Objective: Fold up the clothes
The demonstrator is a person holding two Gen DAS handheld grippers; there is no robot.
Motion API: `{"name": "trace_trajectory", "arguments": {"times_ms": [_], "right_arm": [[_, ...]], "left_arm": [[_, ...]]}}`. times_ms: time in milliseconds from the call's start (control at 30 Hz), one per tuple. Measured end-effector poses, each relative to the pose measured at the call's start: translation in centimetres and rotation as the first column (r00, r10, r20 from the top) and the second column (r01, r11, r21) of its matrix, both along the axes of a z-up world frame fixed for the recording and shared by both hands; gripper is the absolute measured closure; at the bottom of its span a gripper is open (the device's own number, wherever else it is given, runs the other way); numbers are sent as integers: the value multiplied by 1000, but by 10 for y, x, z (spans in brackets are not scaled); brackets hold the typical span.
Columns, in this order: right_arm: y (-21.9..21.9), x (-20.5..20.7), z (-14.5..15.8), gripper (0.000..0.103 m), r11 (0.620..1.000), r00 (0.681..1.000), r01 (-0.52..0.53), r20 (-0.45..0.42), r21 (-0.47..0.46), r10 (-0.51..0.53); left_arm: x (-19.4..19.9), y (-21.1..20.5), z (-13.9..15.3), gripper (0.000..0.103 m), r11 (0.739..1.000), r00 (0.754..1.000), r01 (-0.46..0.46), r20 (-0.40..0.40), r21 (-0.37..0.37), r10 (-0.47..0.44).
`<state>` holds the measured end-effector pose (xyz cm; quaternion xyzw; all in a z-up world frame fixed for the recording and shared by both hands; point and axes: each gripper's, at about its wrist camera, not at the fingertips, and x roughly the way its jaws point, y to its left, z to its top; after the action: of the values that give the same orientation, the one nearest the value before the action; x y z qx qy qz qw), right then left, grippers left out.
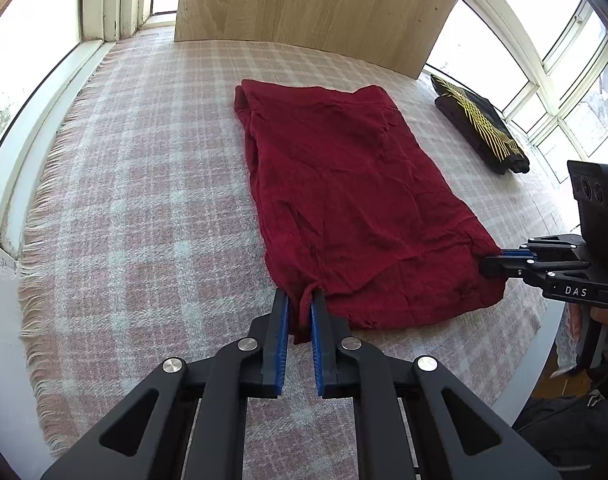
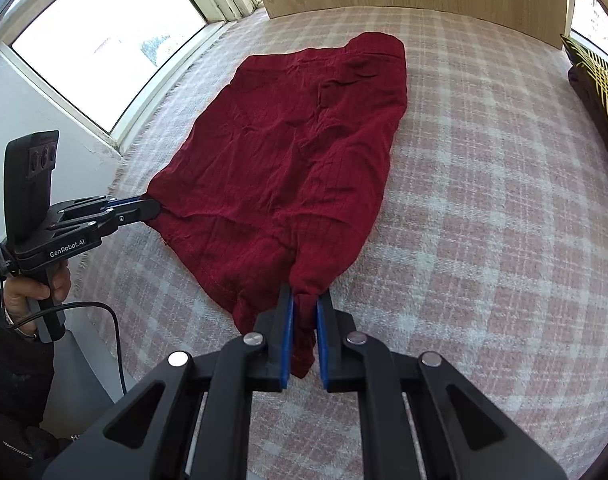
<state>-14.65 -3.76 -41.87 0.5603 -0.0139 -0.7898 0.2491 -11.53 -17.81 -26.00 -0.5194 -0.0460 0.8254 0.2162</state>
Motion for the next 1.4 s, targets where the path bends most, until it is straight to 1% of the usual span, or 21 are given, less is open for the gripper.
{"name": "trace_trajectory", "arguments": {"times_ms": [67,167,200,267,300,367,433,467,500,567,633,667,733,900,967,1000,1067,1200,1233,1333,1400], "right_arm": [[0,-4,9,93,999,1000,9,-5,-32,-9],[1,-18,12,93,998,1000,23,-3,-61,-23],[-3,-28,18,93,996,999,31,10,-81,-31],[10,-39,17,93,987,996,77,53,-144,-70],[26,-36,14,93,976,992,106,85,-189,-91],[42,-40,7,93,947,979,174,151,-269,-137],[54,-42,3,93,911,962,232,222,-341,-162],[58,-43,2,93,898,955,252,244,-361,-170],[60,-44,0,93,895,951,258,261,-363,-168],[56,-44,-4,93,917,952,246,256,-314,-168],[55,-47,-14,93,925,949,239,275,-296,-158],[57,-49,-19,93,925,943,246,292,-291,-159],[59,-53,-26,93,930,940,249,297,-272,-165],[58,-57,-27,93,936,936,231,324,-264,-140],[56,-60,-25,93,937,933,226,335,-268,-130],[66,-47,-16,93,929,928,236,348,-285,-130],[77,-34,-11,93,897,916,272,379,-348,-131],[96,-39,1,93,832,898,328,422,-447,-127],[101,-41,4,93,813,889,348,440,-467,-128],[109,-45,-2,93,767,856,403,502,-500,-122],[117,-45,-6,93,724,828,449,549,-523,-116]], "left_arm": [[1,0,6,94,1000,1000,1,-11,8,-1],[3,-2,14,94,1000,1000,2,-26,18,-1],[2,-5,16,94,1000,1000,-9,-27,25,9],[0,-10,19,94,999,999,-30,-27,39,31],[-1,-14,19,94,997,999,-47,-19,68,48],[-4,-23,20,94,989,997,-81,-1,126,82],[-6,-30,22,94,980,994,-111,19,166,109],[-6,-30,23,94,978,994,-109,23,179,106],[-5,-30,25,94,976,994,-106,27,192,103],[-6,-22,20,94,978,995,-96,43,187,90],[-7,-18,5,94,983,992,-101,90,154,88],[-7,-18,-1,94,983,990,-106,106,149,90],[-8,-19,-11,94,984,986,-114,138,139,95],[-10,-19,-2,94,981,989,-101,125,163,81],[-11,-21,4,94,974,989,-106,125,198,82],[-11,-23,7,94,971,988,-110,126,213,85],[-13,-24,12,94,969,988,-118,123,218,93],[-18,-25,21,94,966,990,-113,112,234,88],[-19,-25,23,94,964,989,-120,113,238,95],[-25,-25,26,94,965,988,-122,124,234,95],[-30,-28,26,94,960,984,-137,146,245,103]]}}
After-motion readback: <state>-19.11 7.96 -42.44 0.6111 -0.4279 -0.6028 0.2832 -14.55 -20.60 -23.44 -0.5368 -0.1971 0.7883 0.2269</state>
